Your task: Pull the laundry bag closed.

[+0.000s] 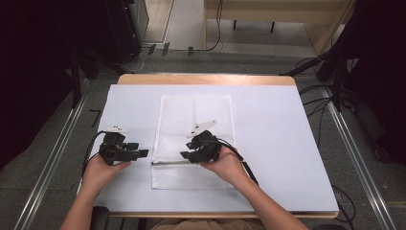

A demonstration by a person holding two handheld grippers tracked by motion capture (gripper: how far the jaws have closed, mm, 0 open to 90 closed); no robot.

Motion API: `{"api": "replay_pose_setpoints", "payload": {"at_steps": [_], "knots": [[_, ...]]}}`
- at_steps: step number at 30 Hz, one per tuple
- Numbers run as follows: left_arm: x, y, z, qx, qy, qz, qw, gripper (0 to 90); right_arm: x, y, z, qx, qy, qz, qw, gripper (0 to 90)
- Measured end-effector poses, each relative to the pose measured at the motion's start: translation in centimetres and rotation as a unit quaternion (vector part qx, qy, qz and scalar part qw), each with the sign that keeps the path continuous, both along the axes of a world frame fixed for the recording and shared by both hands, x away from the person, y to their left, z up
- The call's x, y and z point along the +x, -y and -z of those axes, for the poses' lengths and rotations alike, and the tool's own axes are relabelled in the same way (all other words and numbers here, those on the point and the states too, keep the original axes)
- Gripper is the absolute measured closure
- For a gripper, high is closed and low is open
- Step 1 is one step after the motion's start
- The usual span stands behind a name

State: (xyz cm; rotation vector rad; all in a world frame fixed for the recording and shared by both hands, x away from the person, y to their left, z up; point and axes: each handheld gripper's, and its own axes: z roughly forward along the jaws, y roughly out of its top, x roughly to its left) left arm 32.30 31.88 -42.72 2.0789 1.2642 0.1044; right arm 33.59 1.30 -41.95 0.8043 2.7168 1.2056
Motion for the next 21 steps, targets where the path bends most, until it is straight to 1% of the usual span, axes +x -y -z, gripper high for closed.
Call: {"api": "replay_pose_setpoints", "payload": {"at_steps": [2,6,8,13,14,15,16,17,21], "knots": [[0.0,0.0,0.0,-0.001,0.001,-0.002,1.0,39.4,0.0,-0.6,0.2,0.001,-0.002,-0.007,1.0,62.1],[0.0,-0.1,0.0,-0.001,0.0,-0.002,1.0,39.5,-0.1,-1.1,0.3,0.0,-0.003,-0.01,0.9999,62.8],[0.0,-0.1,0.1,0.002,0.0,-0.002,1.0,39.5,-0.1,-1.4,0.4,0.002,-0.006,-0.012,0.9999,62.8],[0.1,0.0,0.1,0.003,0.0,0.002,1.0,39.4,-0.2,-2.1,0.7,0.002,-0.008,-0.015,0.9999,60.6],[0.1,0.0,0.1,0.004,0.001,0.001,1.0,39.4,-0.2,-2.5,0.9,0.0,-0.006,-0.018,0.9998,56.0],[0.1,0.0,0.1,0.004,0.001,0.001,1.0,39.3,-0.2,-2.5,0.9,0.0,-0.006,-0.018,0.9998,56.0],[0.1,-0.1,0.1,0.003,0.0,0.0,1.0,39.4,-0.3,-2.8,1.1,-0.004,-0.003,-0.015,0.9999,52.2],[0.1,-0.1,0.1,0.002,0.001,-0.001,1.0,39.3,-0.3,-2.9,1.1,-0.004,0.0,-0.018,0.9998,50.6],[0.1,-0.2,0.1,0.002,0.0,-0.002,1.0,39.3,-0.3,-3.3,1.3,-0.001,-0.004,-0.018,0.9998,46.5]]}}
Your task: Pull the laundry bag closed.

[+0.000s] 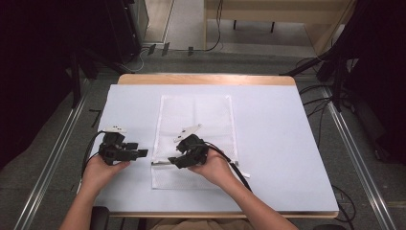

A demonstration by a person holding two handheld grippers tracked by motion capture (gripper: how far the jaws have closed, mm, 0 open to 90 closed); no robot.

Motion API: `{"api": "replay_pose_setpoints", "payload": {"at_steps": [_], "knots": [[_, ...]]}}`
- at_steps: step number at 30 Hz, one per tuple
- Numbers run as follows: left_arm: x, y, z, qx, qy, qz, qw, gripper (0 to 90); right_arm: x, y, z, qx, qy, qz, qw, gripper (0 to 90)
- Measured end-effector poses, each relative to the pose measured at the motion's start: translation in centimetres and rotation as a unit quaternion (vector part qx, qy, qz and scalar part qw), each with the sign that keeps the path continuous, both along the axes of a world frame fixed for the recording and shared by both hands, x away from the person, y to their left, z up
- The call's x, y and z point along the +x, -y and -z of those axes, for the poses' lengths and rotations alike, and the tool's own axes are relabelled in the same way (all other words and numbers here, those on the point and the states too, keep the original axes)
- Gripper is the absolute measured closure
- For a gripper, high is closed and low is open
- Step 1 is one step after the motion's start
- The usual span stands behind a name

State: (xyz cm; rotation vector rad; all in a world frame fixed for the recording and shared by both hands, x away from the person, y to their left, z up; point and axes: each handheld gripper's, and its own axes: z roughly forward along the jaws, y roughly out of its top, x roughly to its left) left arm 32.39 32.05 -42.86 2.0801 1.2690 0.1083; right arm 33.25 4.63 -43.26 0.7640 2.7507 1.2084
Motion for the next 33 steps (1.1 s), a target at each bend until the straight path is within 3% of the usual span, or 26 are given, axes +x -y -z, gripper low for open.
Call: {"api": "replay_pose_setpoints", "payload": {"at_steps": [13,23,33], "knots": [[0.0,-0.2,0.0,-0.002,0.001,-0.004,1.0,39.1,-0.5,-1.8,0.7,0.005,-0.005,-0.023,0.9997,54.1],[0.0,-0.3,0.0,-0.003,0.001,-0.004,1.0,39.0,-0.7,-3.5,1.3,0.01,-0.041,-0.036,0.9985,68.3],[0.1,-0.3,0.1,0.0,-0.001,-0.003,1.0,39.0,-0.5,-4.6,2.5,-0.004,-0.053,-0.038,0.9979,72.8]]}}
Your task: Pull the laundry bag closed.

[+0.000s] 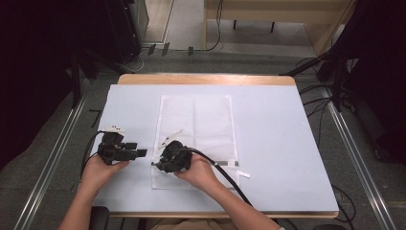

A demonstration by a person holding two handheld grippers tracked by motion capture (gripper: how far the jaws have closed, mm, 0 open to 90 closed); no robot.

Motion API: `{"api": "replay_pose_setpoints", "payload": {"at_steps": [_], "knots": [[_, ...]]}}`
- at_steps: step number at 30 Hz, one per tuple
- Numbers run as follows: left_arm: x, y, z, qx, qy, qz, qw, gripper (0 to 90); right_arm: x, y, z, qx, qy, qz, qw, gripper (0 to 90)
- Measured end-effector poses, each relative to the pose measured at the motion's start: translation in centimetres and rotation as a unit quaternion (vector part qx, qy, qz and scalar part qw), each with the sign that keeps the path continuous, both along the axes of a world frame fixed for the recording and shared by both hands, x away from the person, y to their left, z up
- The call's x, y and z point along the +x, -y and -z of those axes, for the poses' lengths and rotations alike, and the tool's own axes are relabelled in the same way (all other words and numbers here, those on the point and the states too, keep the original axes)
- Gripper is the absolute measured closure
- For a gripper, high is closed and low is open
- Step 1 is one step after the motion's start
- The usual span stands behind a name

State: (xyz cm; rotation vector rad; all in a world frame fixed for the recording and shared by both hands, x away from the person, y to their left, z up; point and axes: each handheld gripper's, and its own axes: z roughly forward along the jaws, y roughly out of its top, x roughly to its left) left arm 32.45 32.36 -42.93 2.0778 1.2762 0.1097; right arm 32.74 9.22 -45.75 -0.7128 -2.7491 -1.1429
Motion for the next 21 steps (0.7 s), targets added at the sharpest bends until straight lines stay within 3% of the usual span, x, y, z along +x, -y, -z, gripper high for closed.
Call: {"api": "replay_pose_setpoints", "payload": {"at_steps": [21], "knots": [[0.0,-0.2,0.0,-0.005,-0.002,-0.002,1.0,38.9,0.5,-2.3,0.4,-0.004,-0.011,0.003,0.9999,79.0]]}}
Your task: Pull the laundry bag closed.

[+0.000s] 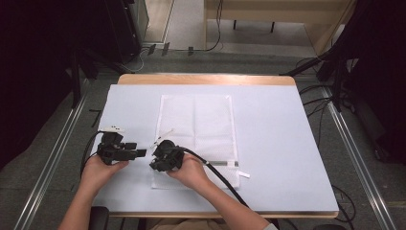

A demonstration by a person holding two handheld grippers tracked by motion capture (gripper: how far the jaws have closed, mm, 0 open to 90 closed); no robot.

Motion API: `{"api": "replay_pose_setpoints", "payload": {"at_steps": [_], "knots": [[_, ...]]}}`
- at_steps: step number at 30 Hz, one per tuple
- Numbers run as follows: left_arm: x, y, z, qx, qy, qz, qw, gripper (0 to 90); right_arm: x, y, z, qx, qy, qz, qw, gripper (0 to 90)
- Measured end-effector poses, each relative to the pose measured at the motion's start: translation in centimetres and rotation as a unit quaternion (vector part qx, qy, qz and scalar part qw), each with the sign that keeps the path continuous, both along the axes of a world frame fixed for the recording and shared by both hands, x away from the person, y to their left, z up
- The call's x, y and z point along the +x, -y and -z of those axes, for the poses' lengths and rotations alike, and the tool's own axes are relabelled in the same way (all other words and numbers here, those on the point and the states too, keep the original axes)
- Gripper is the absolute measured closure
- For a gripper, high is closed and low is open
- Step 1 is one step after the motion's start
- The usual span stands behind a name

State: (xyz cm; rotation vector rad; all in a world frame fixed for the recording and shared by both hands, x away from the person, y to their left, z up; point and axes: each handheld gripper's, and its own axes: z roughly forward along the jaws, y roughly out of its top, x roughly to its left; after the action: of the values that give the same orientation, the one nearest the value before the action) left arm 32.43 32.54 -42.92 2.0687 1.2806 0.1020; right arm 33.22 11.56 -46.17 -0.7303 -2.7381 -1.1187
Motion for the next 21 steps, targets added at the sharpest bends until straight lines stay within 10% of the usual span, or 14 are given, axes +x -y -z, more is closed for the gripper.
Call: {"api": "replay_pose_setpoints", "payload": {"at_steps": [21], "knots": [[0.02,-0.19,0.02,-0.011,-0.002,0.0,0.9999,40.4,0.84,-0.28,-0.44,0.004,-0.015,0.008,0.9999,80.1]]}}
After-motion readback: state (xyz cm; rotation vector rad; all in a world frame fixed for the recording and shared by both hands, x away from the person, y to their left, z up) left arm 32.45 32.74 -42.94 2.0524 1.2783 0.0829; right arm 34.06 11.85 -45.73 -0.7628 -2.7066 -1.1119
